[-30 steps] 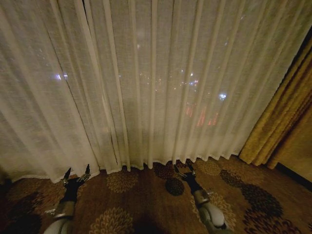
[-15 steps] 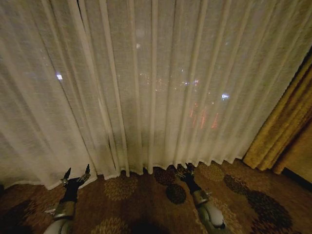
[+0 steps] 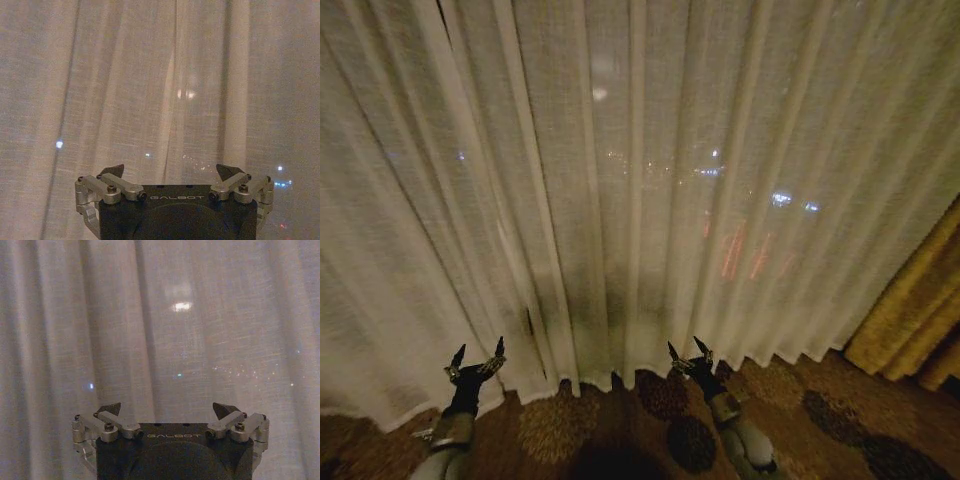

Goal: Open the curtains by pulling them apart, changing their state from closed to fully open.

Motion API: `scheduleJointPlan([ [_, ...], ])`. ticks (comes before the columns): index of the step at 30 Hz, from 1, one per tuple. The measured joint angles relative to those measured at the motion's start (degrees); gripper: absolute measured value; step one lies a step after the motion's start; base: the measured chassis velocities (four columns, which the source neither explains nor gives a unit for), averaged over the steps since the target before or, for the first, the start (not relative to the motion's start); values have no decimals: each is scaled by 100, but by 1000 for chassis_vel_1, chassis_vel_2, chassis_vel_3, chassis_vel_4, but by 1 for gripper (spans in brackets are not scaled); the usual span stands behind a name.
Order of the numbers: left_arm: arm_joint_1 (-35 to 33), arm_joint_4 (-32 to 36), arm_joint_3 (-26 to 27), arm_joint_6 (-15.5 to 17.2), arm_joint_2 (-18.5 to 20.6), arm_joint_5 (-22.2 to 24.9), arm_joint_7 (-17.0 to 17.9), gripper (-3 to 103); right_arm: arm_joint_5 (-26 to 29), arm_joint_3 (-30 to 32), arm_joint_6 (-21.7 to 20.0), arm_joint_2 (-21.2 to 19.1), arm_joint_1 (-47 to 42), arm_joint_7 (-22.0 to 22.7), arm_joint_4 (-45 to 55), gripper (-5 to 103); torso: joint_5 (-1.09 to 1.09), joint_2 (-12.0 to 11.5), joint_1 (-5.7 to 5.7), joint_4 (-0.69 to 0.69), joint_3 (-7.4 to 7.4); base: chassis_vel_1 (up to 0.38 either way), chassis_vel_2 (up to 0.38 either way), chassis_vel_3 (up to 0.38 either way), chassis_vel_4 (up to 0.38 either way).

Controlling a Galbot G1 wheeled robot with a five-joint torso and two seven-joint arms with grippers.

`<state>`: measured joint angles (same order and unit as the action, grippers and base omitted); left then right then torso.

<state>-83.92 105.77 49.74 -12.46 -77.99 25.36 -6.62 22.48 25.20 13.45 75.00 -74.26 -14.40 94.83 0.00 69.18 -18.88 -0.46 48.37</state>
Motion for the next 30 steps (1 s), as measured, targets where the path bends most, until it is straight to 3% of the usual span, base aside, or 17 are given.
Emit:
scheduleJointPlan([
  [13, 3, 0, -1, 0, 0, 0, 0, 100, 86, -63, 268, -25, 33, -119, -59, 100, 0, -3, -8, 0, 3, -280, 281, 302, -289],
  [30, -1, 0, 0, 0, 0, 0, 0, 100, 172, -189, 322, 35, 148, -339, -180, 100, 0, 0, -2, 0, 2, 2, -5, -14, 8],
])
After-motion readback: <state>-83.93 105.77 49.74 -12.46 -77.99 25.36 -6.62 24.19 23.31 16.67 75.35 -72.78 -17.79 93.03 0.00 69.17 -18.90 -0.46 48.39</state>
